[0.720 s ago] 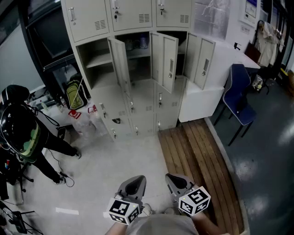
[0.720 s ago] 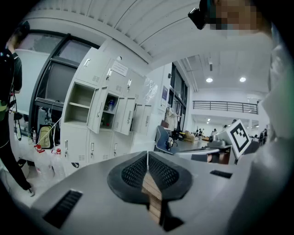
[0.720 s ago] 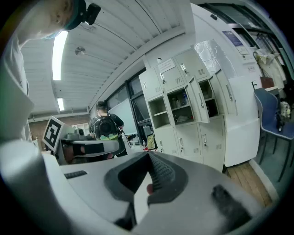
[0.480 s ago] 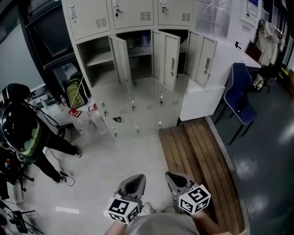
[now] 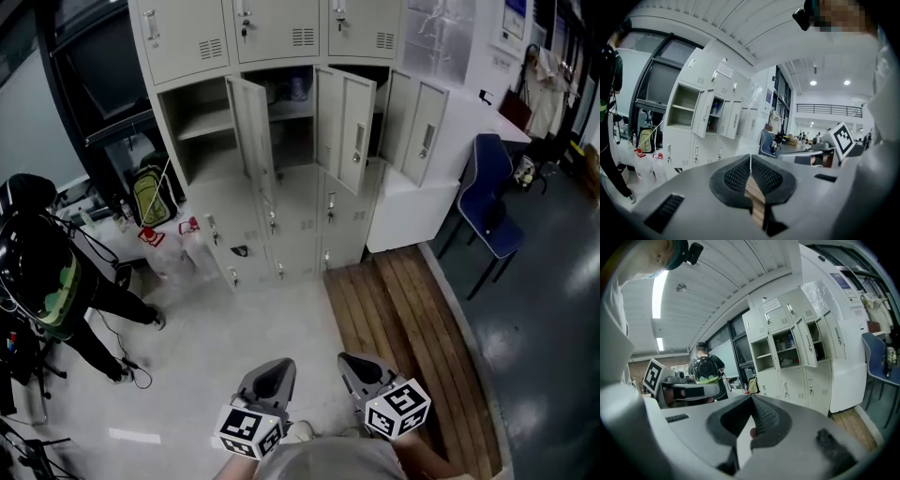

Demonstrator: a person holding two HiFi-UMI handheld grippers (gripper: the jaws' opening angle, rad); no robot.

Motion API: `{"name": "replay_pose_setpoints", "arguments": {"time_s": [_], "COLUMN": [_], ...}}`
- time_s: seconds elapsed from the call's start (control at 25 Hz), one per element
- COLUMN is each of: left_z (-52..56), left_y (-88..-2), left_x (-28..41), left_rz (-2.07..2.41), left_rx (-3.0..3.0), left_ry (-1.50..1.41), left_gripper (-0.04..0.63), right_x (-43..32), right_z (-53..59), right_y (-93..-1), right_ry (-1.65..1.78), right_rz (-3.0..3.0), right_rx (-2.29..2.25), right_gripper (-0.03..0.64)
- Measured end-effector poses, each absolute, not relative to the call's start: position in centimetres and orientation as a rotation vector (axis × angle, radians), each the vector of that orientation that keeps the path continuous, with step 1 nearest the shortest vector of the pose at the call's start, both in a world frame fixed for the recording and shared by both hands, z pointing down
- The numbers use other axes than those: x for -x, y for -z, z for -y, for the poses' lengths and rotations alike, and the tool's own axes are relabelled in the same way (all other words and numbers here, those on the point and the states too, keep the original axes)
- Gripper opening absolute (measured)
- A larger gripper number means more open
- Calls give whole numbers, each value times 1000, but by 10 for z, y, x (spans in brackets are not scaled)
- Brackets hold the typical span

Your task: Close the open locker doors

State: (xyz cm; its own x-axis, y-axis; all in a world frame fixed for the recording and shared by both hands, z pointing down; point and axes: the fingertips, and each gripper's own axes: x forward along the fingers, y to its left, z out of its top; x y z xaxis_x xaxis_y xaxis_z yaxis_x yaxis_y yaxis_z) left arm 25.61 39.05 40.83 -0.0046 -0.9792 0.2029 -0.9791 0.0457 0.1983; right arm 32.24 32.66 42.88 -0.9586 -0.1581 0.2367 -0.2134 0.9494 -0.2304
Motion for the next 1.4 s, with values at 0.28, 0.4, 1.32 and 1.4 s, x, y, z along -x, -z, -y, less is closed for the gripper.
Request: {"name": "replay_pose_setpoints", "arguments": {"time_s": [0.28,0.4,1.32,1.4], "left_z": [-393,-394,-328,-307], "left_y": [-401,-399,-413,-417], "left_x": [-222,-210,-116,-98], "left_rz": [2048,2047,2124,2143], "left_rx": [-2016,-2027,-1946,-1920], "left_ry": [23,40,48,48], "left_gripper": [21,21,21,21], "right_x": [-290,-277,-173,-155], "right_z": [-327,-330,-257,-233], "right_y": [-423,-423,-441,-444], "right_ry": [-411,-407,-432,-432], "right_rz": [2925,2924,2944,2942], "right_rx": [-300,-296,-175,-154], "right_gripper": [28,28,28,28]}}
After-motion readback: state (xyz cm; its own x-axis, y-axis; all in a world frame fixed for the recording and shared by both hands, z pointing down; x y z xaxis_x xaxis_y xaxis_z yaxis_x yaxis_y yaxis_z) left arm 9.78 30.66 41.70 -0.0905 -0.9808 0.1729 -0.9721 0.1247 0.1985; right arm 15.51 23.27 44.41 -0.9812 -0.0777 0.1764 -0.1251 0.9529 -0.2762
